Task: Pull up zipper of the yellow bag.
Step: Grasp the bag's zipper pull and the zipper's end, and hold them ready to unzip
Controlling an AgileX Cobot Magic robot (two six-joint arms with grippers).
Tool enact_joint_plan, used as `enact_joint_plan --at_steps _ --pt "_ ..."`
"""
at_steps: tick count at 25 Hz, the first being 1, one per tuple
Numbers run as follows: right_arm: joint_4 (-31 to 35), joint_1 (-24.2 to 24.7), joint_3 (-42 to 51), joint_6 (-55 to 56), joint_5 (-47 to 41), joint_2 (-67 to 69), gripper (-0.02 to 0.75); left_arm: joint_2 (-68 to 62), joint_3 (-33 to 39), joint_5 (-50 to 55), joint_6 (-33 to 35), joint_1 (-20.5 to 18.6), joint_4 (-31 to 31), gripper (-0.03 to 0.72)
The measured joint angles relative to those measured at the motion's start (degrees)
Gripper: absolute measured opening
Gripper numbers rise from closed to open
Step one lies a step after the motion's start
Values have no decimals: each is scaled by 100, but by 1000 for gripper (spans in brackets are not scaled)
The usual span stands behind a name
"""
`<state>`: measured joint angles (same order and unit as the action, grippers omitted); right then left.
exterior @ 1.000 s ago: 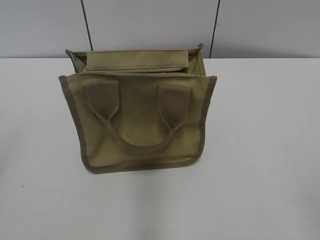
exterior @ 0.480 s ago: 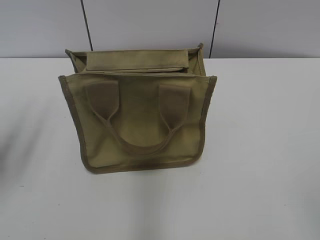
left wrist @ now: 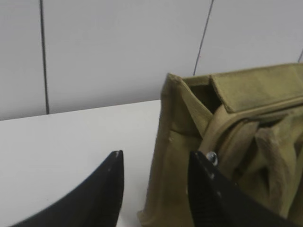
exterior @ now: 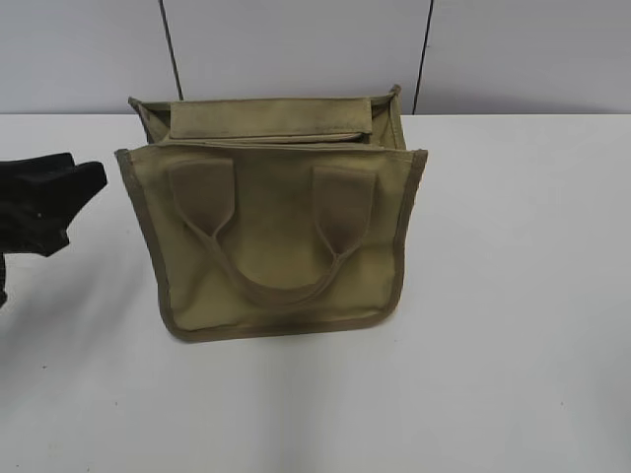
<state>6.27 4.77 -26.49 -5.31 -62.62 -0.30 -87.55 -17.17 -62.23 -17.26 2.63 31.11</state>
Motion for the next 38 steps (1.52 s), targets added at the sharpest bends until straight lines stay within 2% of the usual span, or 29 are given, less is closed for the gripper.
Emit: enact_joint_plan --at_steps 7,18,26,38 --pt "0 0 0 0 0 0 564 -109 -66 74 -9 -11 366 335" --pt "0 0 0 0 0 0 564 -685 -342 745 -9 -11 1881 335" --pt "0 0 0 0 0 0 564 -1659 -1012 482 14 -11 2292 335" --pt "0 0 0 0 0 0 564 -2896 -1807 -455 57 -11 2315 307"
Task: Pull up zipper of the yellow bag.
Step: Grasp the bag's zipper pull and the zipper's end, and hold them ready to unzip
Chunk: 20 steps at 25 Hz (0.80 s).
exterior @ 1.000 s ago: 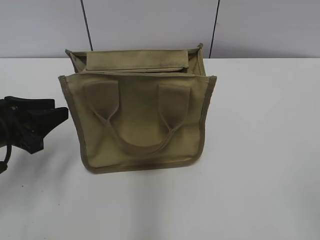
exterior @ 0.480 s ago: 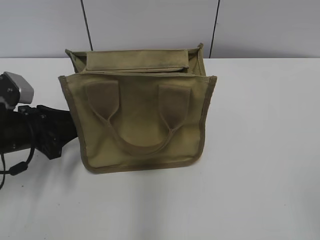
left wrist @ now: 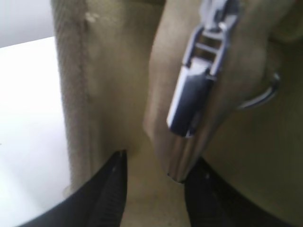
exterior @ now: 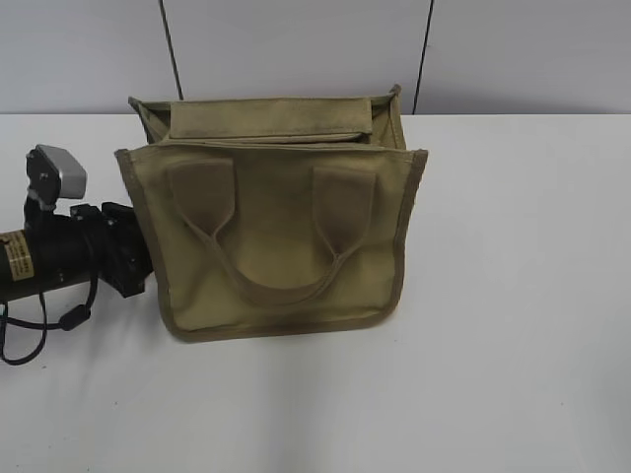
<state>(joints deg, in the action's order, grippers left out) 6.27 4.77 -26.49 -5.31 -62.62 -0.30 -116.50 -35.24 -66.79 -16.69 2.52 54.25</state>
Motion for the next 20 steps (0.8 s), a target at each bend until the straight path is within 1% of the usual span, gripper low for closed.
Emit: enact_joint_plan --at_steps 4,6,7,10,12,13,20 --pt "0 0 0 0 0 0 564 -178 -137 -197 2 0 -7 295" --pt "0 0 0 0 0 0 564 -197 -181 -208 13 0 -75 265" --pt "0 0 0 0 0 0 564 -202 -202 -214 18 0 -153 241" --pt "2 0 0 0 0 0 564 -220 -227 -224 25 0 -347 141" --pt "2 0 0 0 0 0 564 -227 -227 -224 25 0 -420 46" --pt "2 0 0 0 0 0 564 -227 -229 -224 25 0 -428 19" --pt "2 0 0 0 0 0 564 -227 -193 -224 32 0 -368 8"
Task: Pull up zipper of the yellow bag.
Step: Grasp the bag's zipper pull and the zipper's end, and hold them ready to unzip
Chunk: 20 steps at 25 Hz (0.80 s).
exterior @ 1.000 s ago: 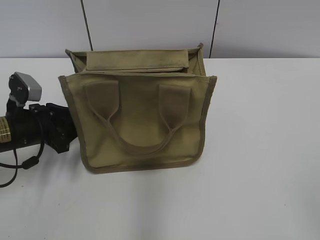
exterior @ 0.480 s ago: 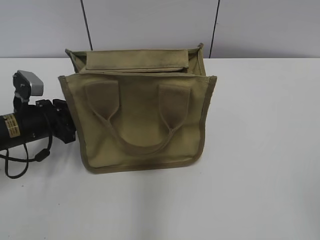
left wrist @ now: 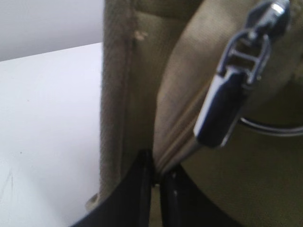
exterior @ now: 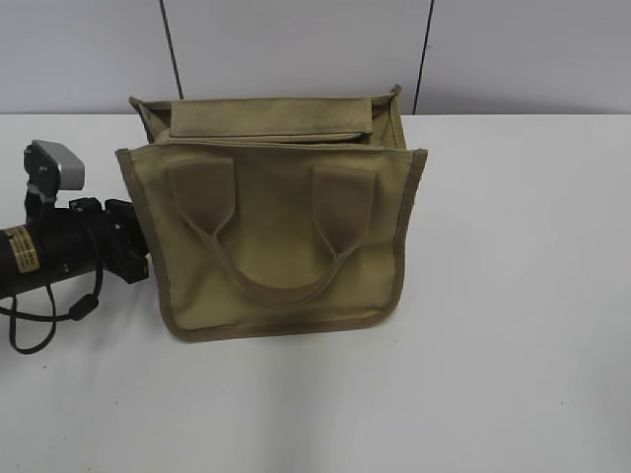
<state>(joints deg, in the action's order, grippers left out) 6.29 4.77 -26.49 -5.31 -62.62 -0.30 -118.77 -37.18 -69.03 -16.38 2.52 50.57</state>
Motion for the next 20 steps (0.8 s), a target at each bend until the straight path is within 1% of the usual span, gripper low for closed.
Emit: enact_joint_plan --at_steps 2,4,9,11,14,17,20 --pt "0 0 0 0 0 0 564 46 59 9 0 0 0 8" --pt "0 0 0 0 0 0 564 284 96 246 -99 0 5 8" --pt "0 0 0 0 0 0 564 1315 110 1456 -431 0 122 8" --pt "0 0 0 0 0 0 564 1748 110 1960 -659 0 283 8" --pt "0 0 0 0 0 0 564 2314 111 2443 -1095 0 573 8" --pt "0 0 0 0 0 0 564 2910 116 2937 -1482 0 970 8" --pt "0 0 0 0 0 0 564 3394 116 3314 -1678 0 1067 8"
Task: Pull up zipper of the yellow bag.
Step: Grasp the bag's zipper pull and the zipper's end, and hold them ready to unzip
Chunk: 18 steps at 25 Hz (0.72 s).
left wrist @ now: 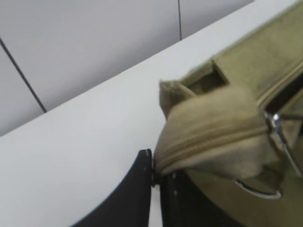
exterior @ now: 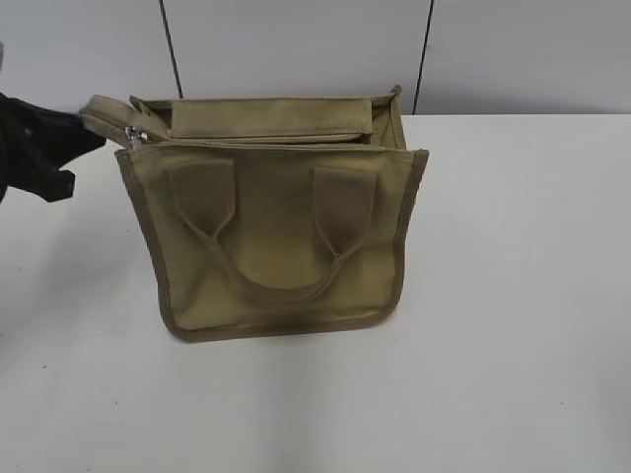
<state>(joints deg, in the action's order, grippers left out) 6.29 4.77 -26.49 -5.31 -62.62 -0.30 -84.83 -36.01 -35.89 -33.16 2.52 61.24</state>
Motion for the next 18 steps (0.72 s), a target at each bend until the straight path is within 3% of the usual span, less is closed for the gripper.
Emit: enact_joint_plan --at_steps 11,18 --pt "0 0 0 0 0 0 564 452 0 187 -607 0 97 8" --pt "5 0 -18 189 12 0 564 452 -223 168 -1144 135 706 8"
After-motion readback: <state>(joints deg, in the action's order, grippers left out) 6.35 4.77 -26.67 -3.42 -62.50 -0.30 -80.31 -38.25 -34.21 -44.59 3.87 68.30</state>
